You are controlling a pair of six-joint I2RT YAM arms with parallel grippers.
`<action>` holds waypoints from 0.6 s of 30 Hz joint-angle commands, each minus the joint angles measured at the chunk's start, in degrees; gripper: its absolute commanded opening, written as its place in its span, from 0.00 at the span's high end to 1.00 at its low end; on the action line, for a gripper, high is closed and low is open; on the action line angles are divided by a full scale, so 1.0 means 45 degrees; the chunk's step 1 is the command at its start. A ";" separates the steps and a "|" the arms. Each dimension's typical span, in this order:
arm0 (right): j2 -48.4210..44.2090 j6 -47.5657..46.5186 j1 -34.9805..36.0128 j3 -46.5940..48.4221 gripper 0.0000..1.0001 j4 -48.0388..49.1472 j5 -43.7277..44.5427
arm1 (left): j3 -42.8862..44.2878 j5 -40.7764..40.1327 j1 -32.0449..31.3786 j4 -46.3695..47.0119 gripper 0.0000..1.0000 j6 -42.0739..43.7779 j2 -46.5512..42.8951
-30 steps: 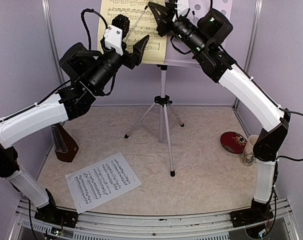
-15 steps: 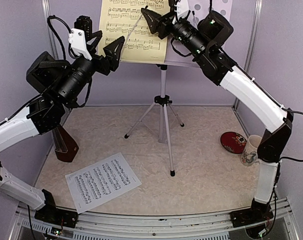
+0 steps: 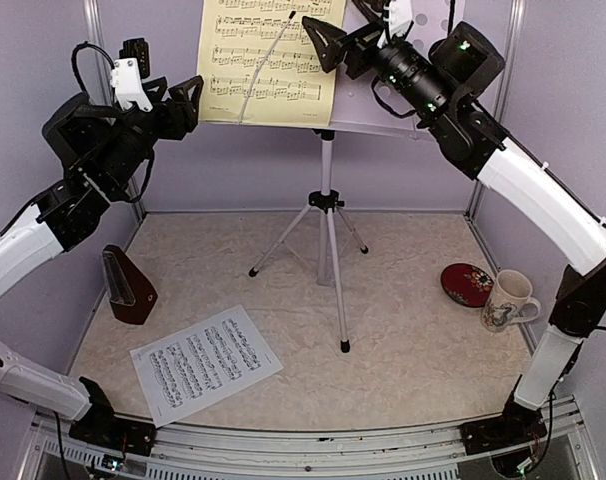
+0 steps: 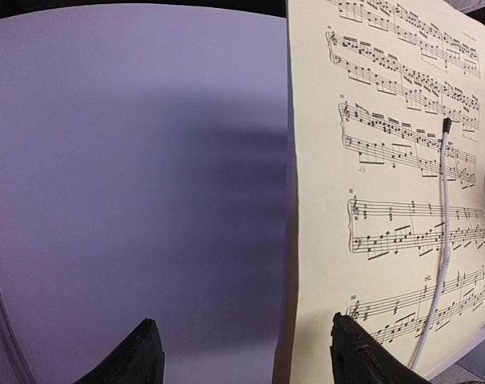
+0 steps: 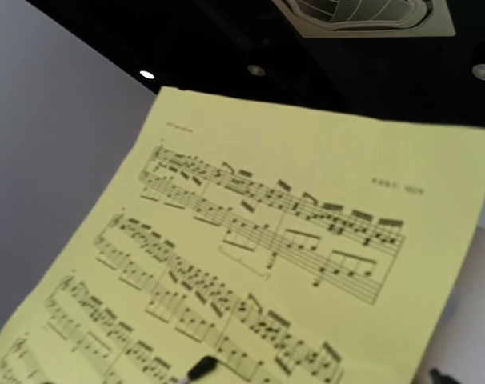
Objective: Set up the instrument practice props
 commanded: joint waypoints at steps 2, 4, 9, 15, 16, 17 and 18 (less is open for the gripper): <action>-0.0795 0.0513 0.0053 -0.0663 0.01 -0.0412 -0.0698 | 0.0500 0.1934 0.0603 -0.0844 0.28 -0.1225 0.0102; -0.0952 0.0625 0.0041 -0.1041 0.03 -0.0646 -0.0948 | 0.0585 0.2353 0.0669 -0.0886 0.25 -0.1202 0.0230; -0.1479 0.0567 0.0263 -0.2493 0.20 -0.0619 -0.0800 | 0.1780 0.2030 0.0787 -0.1950 0.22 -0.1223 0.1202; -0.1432 0.0054 0.0839 -0.3217 0.54 -0.1112 0.0259 | 0.2039 0.1614 0.0862 -0.2181 0.24 -0.1454 0.1643; -0.1350 -0.0073 0.0937 -0.3212 0.58 -0.1185 0.0429 | 0.2042 0.1602 0.0862 -0.2215 0.24 -0.1472 0.1693; -0.1262 -0.0167 0.1008 -0.3165 0.63 -0.1277 0.0506 | 0.2061 0.1586 0.0859 -0.2244 0.25 -0.1506 0.1747; -0.1175 -0.0240 0.1081 -0.3091 0.66 -0.1376 0.0611 | 0.2062 0.1584 0.0862 -0.2281 0.25 -0.1523 0.1771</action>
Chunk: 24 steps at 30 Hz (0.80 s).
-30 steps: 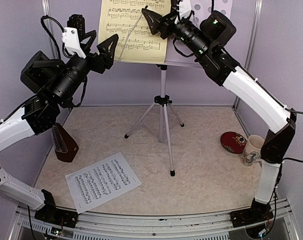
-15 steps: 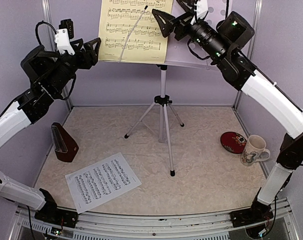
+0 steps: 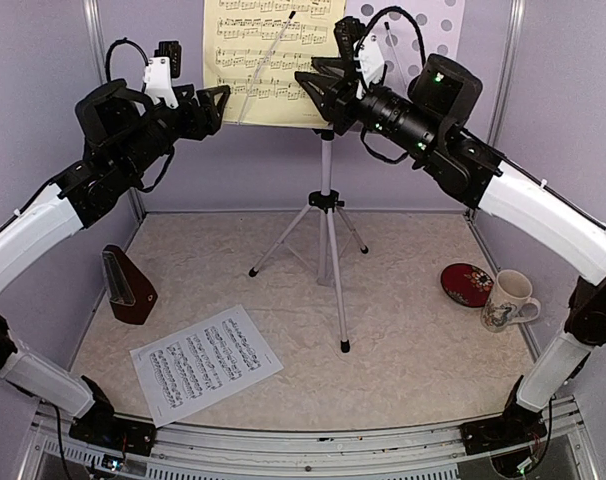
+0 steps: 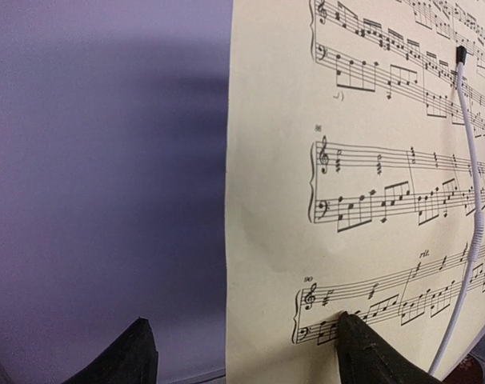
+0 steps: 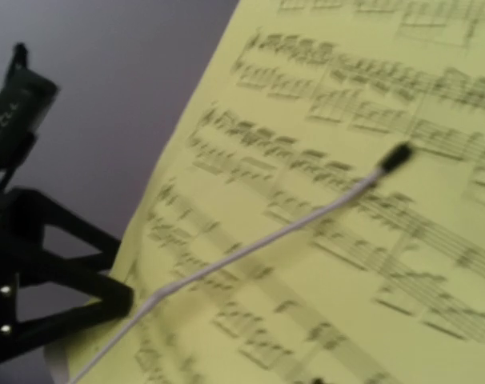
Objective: Set up the instrument practice props
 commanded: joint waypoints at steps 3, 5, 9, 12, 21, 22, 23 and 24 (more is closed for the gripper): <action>0.0307 -0.0447 0.0459 0.0296 0.76 -0.0564 0.1059 | 0.0326 -0.0168 0.0046 -0.0330 0.25 -0.0328 0.0092; 0.0408 -0.0452 0.0483 0.0296 0.80 -0.0670 0.1346 | 0.0189 -0.0160 0.0026 -0.0315 0.24 -0.0362 -0.0020; 0.0639 -0.0616 0.0485 0.0262 0.84 -0.0860 0.2128 | -0.0302 -0.0360 -0.0094 -0.0195 0.19 -0.0331 -0.0354; 0.0864 -0.1005 0.0479 0.0271 0.87 -0.0975 0.2980 | -0.0731 -0.0784 -0.0259 -0.0047 0.15 -0.0252 -0.0668; 0.1113 -0.1675 0.0467 0.0544 0.90 -0.0838 0.4585 | -0.1354 -0.1313 -0.0589 -0.0219 0.12 -0.0264 -0.1445; 0.0997 -0.1627 0.0466 0.0511 0.88 -0.0835 0.4442 | -0.1531 -0.1370 -0.0633 -0.0306 0.12 -0.0319 -0.1564; 0.0868 -0.1503 0.0475 0.0516 0.85 -0.0906 0.4210 | -0.1714 -0.1421 -0.0656 -0.0454 0.11 -0.0433 -0.1686; 0.0735 -0.1395 0.0474 0.0551 0.80 -0.1083 0.3773 | -0.1952 -0.1503 -0.0680 -0.0636 0.11 -0.0591 -0.1845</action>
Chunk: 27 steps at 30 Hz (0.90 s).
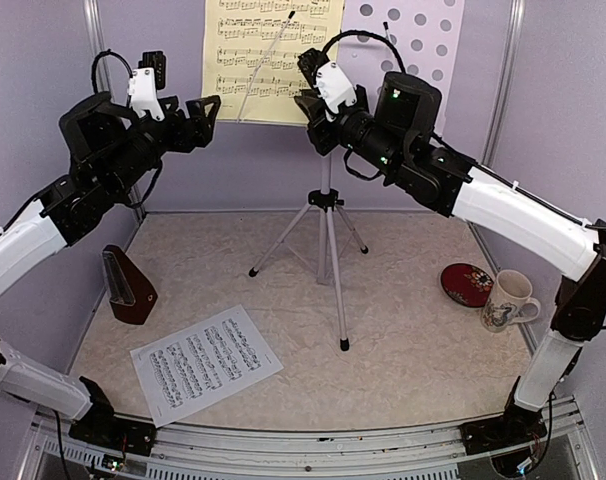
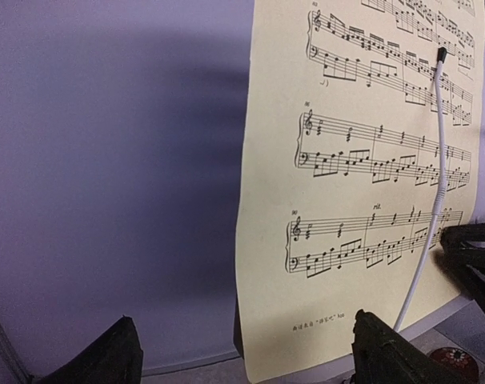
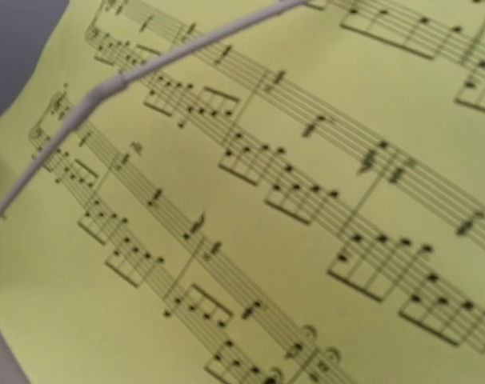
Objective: Set up the instrument practice props
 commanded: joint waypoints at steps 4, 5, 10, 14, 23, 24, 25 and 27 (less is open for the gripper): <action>-0.1001 0.0854 0.0072 0.0365 0.55 -0.1250 -0.2575 | -0.2078 -0.0644 -0.0273 -0.1086 0.10 -0.1475 -0.1387; -0.1125 0.1016 0.0098 0.0319 0.50 -0.1395 -0.3114 | -0.2507 -0.0696 -0.0343 -0.1253 0.10 -0.1796 -0.1620; -0.1214 0.2180 0.0316 0.0195 0.30 -0.1753 -0.4876 | -0.4442 -0.0975 -0.0445 -0.2319 0.10 -0.3298 -0.2243; -0.1318 0.3117 0.0373 -0.0774 0.24 -0.2234 -0.6290 | -0.5645 -0.0368 -0.0635 -0.2919 0.10 -0.4765 -0.2282; -0.1897 0.4451 0.0488 -0.4695 0.23 -0.2229 -0.7745 | -0.9036 0.1900 -0.0816 -0.3471 0.11 -0.9284 -0.1694; -0.1882 0.4586 0.0499 -0.5103 0.23 -0.2104 -0.7798 | -0.9456 0.1966 -0.0807 -0.3463 0.11 -0.9635 -0.1669; -0.1863 0.4712 0.0486 -0.5489 0.23 -0.1954 -0.7831 | -0.9811 0.1994 -0.0798 -0.3472 0.11 -0.9823 -0.1687; -0.1767 0.5068 0.0503 -0.6222 0.23 -0.1647 -0.7829 | -1.0374 0.1914 -0.0763 -0.3561 0.11 -0.9946 -0.1735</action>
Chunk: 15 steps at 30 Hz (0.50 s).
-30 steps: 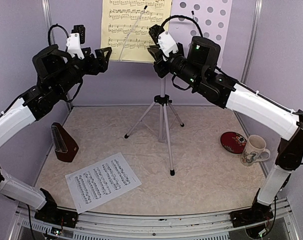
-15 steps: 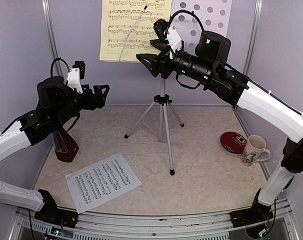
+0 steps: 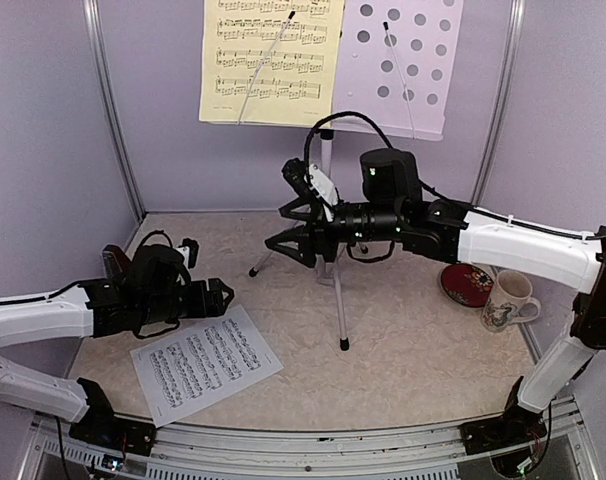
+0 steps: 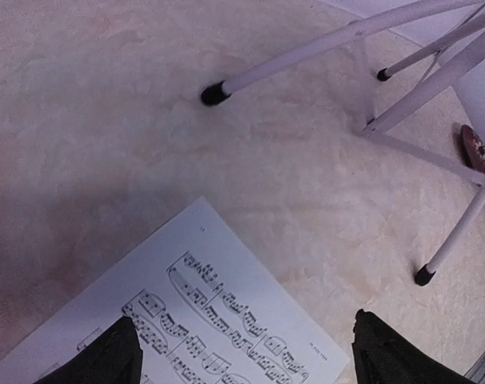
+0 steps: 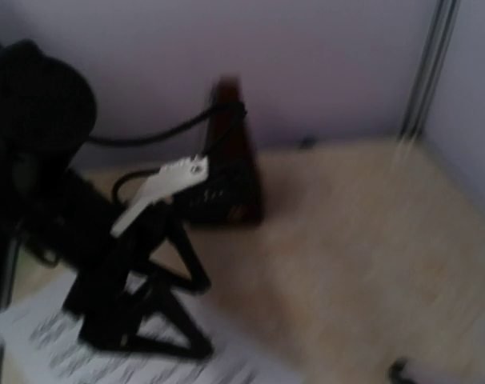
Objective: Set up the instrument practice props
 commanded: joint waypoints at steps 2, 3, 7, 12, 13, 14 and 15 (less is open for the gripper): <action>0.0037 0.1268 0.0091 -0.1740 0.23 0.0764 -0.0688 | -0.1271 0.0576 0.0040 -0.0432 0.12 -0.1561 0.0053; 0.0179 0.1408 0.0108 -0.1982 0.23 0.0844 -0.0772 | -0.1429 0.0653 0.0061 -0.0419 0.12 -0.1582 0.0134; 0.0910 0.2102 0.0108 -0.2691 0.27 0.1247 -0.1252 | -0.2393 0.1438 0.0200 0.0663 0.12 -0.2181 0.0754; 0.1329 0.2893 0.0219 -0.3373 0.29 0.1911 -0.1475 | -0.3287 0.2114 0.0370 0.3055 0.14 -0.3900 0.1676; 0.1376 0.2900 0.0219 -0.3426 0.30 0.1905 -0.1368 | -0.3287 0.2034 0.0375 0.3312 0.14 -0.4172 0.1912; 0.1425 0.2914 0.0236 -0.3477 0.31 0.1816 -0.1209 | -0.3280 0.1946 0.0376 0.3586 0.14 -0.4491 0.2159; 0.1515 0.2910 0.0253 -0.3503 0.32 0.1710 -0.1045 | -0.3269 0.1854 0.0391 0.3845 0.14 -0.4873 0.2407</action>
